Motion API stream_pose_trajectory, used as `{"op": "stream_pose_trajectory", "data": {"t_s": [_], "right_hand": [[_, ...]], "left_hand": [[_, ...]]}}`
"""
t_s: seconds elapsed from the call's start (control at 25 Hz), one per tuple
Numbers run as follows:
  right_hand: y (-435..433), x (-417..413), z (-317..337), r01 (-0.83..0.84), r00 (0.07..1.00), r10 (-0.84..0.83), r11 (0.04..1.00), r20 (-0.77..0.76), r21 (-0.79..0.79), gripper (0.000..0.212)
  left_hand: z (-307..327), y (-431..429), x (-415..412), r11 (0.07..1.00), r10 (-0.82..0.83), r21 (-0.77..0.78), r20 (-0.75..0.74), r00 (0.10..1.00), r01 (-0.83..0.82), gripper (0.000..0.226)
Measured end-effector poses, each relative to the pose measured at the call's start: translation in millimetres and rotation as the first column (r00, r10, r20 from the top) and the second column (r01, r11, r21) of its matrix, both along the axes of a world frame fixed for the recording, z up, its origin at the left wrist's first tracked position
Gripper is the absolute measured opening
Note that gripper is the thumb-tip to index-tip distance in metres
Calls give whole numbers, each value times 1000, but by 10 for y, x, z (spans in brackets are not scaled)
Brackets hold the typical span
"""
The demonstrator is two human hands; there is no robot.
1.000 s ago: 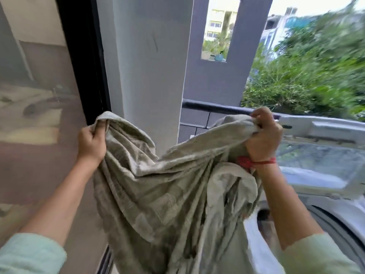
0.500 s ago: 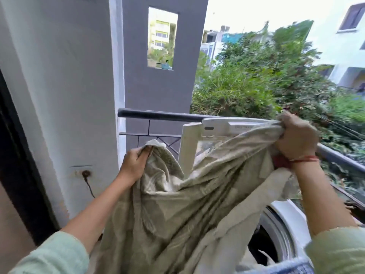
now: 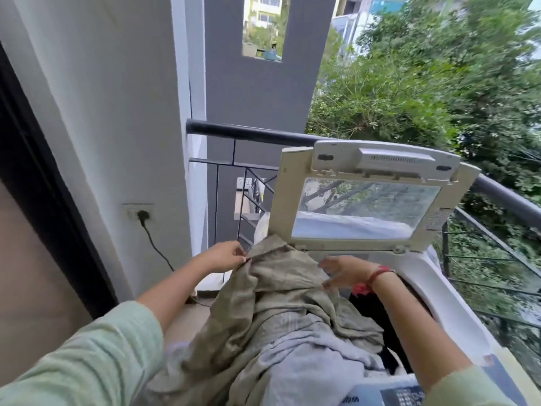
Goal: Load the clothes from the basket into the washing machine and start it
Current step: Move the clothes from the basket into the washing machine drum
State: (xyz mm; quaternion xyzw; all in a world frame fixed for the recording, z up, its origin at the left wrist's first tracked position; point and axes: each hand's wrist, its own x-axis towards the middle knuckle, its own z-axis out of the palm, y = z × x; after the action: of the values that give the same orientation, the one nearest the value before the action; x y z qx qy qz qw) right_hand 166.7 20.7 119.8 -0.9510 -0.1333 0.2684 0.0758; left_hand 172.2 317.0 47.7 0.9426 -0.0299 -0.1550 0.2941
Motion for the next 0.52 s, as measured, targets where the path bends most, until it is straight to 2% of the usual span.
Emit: {"op": "stream_pose_trajectory", "data": {"t_s": [0.08, 0.16, 0.24, 0.32, 0.4, 0.48, 0.52], "right_hand": [[322, -55, -256, -110, 983, 116, 993, 143, -44, 91], [738, -207, -461, -324, 906, 346, 938, 246, -126, 112], [1118, -272, -699, -472, 815, 502, 865, 289, -172, 107], [1463, -145, -830, -486, 775, 527, 850, 348, -205, 90], [1652, 48, -903, -414, 754, 521, 850, 401, -326, 85], [1608, 201, -1019, -338, 789, 515, 819, 334, -465, 90], [1534, 228, -1059, -350, 808, 529, 785, 260, -511, 91]], "left_hand": [[-296, 313, -209, 997, 76, 16, -48, 996, -75, 16], [-651, 576, -551, 996, 79, 47, -167, 983, -72, 17], [-943, 763, -912, 989, 144, 20, -258, 955, -144, 27], [-1164, 879, -1187, 966, 238, -20, -315, 919, -257, 47], [-1314, 865, -1364, 956, 261, -37, -334, 906, -290, 61], [-1371, 741, -1484, 957, 257, -47, -313, 914, -286, 62], [-1380, 656, -1533, 955, 258, -68, -290, 921, -289, 65]]}}
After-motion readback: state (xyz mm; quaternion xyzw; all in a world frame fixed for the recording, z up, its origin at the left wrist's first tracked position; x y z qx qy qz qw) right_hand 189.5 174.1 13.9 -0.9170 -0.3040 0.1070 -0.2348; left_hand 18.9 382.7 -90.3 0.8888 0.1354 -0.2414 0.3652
